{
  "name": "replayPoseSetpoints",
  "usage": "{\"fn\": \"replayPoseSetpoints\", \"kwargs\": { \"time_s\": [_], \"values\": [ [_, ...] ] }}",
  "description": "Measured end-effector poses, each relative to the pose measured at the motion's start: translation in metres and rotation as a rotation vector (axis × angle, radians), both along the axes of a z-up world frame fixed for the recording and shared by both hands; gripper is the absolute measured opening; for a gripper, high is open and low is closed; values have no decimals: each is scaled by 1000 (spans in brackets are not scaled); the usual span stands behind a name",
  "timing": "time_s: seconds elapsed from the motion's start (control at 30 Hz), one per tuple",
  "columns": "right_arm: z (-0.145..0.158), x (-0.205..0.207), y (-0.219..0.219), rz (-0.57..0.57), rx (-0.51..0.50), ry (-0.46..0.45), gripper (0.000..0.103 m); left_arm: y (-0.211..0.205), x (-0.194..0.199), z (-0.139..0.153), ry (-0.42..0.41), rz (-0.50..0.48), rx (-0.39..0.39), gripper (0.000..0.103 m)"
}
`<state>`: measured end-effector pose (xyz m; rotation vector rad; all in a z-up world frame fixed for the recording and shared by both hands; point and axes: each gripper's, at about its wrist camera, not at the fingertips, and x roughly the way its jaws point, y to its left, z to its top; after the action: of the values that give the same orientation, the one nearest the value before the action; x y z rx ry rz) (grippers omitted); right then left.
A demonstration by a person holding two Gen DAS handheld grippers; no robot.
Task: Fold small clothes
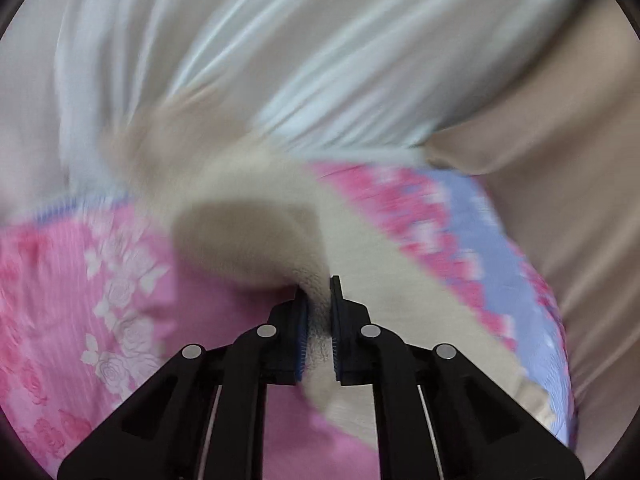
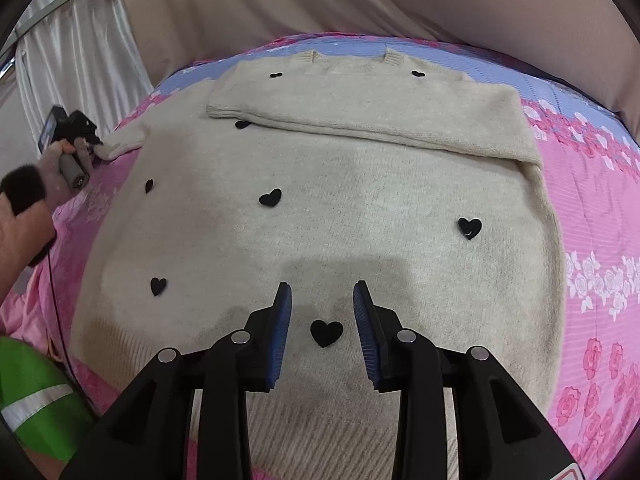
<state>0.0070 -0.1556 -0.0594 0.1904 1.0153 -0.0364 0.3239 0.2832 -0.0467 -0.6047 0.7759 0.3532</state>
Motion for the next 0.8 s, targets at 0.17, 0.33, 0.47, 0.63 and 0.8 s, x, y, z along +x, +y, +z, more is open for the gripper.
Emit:
{"fn": "replayPoseSetpoints", "kwargs": {
  "time_s": [0.17, 0.33, 0.47, 0.63, 0.8],
  "values": [
    [4, -6, -16, -28, 6, -18, 32, -115, -14, 94, -208, -283, 100, 8],
    [5, -18, -42, -81, 17, -39, 33, -286, -64, 121, -264, -685, 127, 13],
    [-1, -30, -74, -160, 16, -30, 34, -407, -117, 54, -98, -921, 183, 41],
    [9, -36, -115, -230, 6, -64, 36, -420, -155, 6, 8, -911, 189, 47],
    [20, 2, -135, -229, 60, -121, 38, -361, -162, 7, 26, -795, 137, 54]
  ]
}}
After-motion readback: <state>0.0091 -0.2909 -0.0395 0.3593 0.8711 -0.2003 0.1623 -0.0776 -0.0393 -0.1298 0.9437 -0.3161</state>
